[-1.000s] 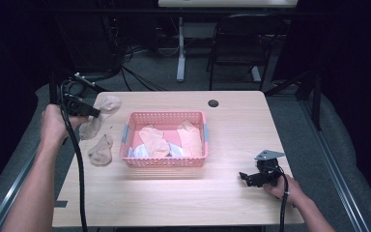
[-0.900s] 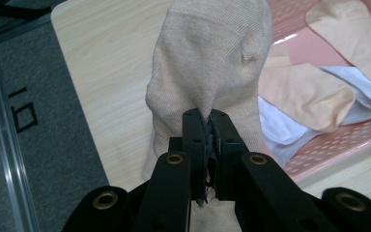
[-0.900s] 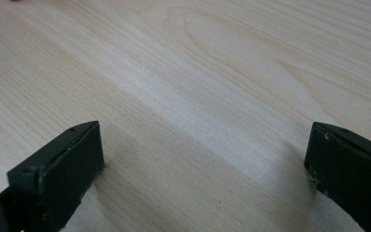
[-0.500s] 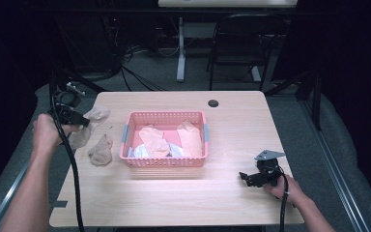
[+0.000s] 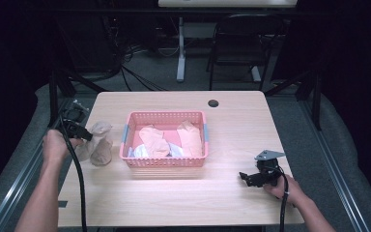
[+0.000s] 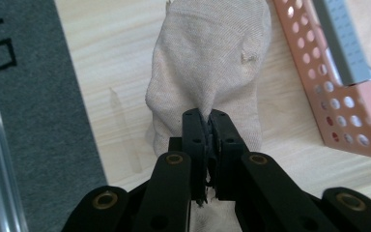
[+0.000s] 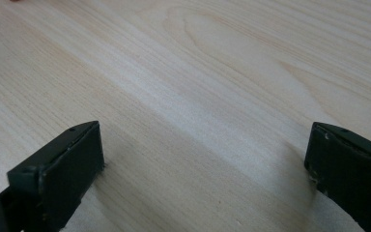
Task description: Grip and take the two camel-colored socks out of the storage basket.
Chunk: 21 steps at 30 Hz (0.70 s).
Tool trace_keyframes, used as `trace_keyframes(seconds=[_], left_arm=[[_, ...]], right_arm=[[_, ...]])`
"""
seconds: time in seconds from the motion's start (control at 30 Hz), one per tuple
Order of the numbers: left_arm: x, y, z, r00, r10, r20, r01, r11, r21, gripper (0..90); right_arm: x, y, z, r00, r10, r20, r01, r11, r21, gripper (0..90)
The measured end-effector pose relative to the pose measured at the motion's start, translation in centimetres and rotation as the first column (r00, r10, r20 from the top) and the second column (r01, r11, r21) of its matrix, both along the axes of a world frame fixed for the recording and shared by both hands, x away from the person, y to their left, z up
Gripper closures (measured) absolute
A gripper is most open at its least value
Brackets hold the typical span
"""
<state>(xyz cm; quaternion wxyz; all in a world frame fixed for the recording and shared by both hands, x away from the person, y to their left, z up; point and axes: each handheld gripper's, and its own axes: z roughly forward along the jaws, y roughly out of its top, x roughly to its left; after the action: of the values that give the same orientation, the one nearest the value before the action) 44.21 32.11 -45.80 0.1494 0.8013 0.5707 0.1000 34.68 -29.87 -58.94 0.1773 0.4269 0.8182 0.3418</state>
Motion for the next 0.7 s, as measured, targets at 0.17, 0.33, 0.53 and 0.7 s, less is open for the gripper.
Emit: trace_keyframes(seconds=[0.17,0.33,0.53,0.7], left_arm=[[0.3,0.0,-2.8,0.9993,0.019,-0.033,-0.020,0.9996,-0.020,86.4],[0.4,0.3,-4.7,0.9970,0.042,-0.065,-0.044,0.9984,-0.034,83.1],[-0.3,0.6,-4.1,0.9970,0.075,-0.017,-0.076,0.9965,-0.037,55.4],[-1.4,0.6,-2.8,0.9971,0.069,0.033,-0.067,0.9963,-0.055,31.5]], right_arm=[[0.0,0.0,0.0,1.0000,0.000,0.000,0.000,1.000,0.000,0.0],[0.0,0.0,0.0,1.0000,0.000,0.000,0.000,1.000,0.001,0.0],[0.0,0.0,0.0,1.0000,0.000,0.000,0.000,1.000,0.001,0.0],[0.0,0.0,0.0,1.0000,-0.001,0.000,0.001,1.000,0.001,0.0]])
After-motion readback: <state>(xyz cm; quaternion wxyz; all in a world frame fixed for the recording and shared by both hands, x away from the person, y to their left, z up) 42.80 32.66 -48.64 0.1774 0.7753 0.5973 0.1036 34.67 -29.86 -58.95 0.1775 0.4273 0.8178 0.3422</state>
